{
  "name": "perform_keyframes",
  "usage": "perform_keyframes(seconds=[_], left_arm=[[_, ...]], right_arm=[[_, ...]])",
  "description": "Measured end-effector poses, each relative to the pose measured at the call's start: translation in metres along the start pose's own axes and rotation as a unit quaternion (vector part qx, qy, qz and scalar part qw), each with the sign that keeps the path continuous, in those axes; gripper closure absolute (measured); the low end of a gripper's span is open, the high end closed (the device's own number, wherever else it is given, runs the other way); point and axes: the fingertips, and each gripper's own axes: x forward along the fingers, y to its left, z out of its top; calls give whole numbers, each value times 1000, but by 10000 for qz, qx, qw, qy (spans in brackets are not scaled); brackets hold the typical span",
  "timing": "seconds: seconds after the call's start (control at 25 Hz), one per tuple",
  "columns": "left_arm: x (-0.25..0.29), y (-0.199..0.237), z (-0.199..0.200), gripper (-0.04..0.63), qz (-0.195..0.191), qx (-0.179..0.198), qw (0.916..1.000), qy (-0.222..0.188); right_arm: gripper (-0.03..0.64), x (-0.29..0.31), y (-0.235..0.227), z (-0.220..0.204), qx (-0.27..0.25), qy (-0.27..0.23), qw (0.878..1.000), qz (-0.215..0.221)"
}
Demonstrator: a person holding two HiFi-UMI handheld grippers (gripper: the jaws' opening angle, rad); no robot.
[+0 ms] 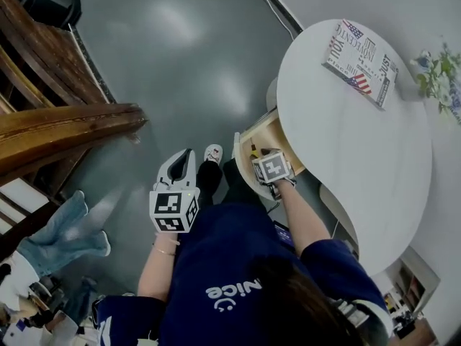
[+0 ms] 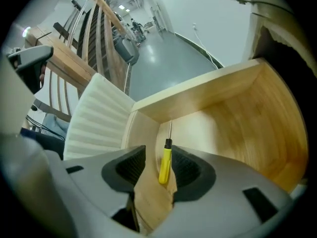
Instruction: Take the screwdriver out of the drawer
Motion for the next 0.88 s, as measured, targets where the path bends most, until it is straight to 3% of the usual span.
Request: perform_keyframes(seconds=[0.2,0.6,0.88], left_arm=[[3,-2,-3,591,78,-99,9999,66],[-7,10,-17,591,400,-170,9987,253],[-16,16,-31,591,532,-160,9978,374]], right_arm=[[449,16,-3,-4,124,168,9997,95],[448,44,-6,-19,-273,617,9977,73],[449,57,-8,-27,-137,867,9961,45]])
